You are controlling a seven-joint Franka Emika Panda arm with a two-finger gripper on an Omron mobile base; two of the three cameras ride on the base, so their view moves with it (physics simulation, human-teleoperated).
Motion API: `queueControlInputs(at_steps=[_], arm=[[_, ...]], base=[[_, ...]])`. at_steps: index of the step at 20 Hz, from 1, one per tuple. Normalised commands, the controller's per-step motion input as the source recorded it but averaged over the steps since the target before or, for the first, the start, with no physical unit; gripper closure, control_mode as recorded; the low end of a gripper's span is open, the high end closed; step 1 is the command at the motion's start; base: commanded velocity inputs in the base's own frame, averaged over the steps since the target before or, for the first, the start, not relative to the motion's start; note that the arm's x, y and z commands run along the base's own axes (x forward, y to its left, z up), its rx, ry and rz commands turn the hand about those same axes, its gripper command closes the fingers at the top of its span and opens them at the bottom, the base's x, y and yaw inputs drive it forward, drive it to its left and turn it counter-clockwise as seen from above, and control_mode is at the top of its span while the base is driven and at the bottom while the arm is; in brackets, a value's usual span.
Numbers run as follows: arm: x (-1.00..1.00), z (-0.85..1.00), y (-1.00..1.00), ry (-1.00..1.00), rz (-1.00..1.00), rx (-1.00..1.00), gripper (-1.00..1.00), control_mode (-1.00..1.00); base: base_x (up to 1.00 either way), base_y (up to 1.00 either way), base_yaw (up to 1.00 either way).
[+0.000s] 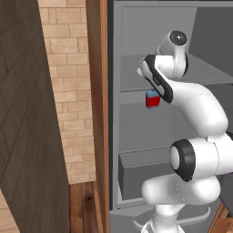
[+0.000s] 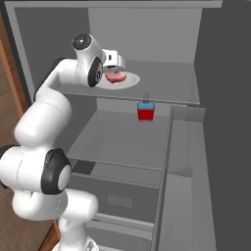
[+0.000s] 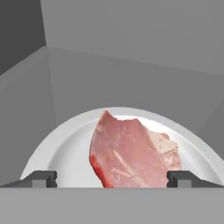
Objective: Retrieve the steak from the fridge and place it on the saucepan with marinade on the stove.
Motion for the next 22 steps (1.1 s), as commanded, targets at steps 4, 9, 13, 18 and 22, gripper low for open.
queueControlInputs(at_steps=[4,9,13,18,22], arm=[[0.08,-0.05,-0.03,0.00,-0.06,0.00,-1.00,-1.00],[0.00,-0.15,-0.04,0.00,-0.07,0.00,-1.00,-1.00],[0.04,-0.17,-0.01,0.00,-0.06,0.00,-1.00,-1.00],[0.14,-0.07,0.00,0.00,-0.04,0.00,-1.00,-1.00],[0.23,0.00,-0.02,0.00,-0.02,0.00,-1.00,-1.00]], base=[[0.00,0.00,0.00],[0.00,0.00,0.00],[0.00,0.00,0.00],[0.00,0.00,0.00],[0.00,0.00,0.00]])
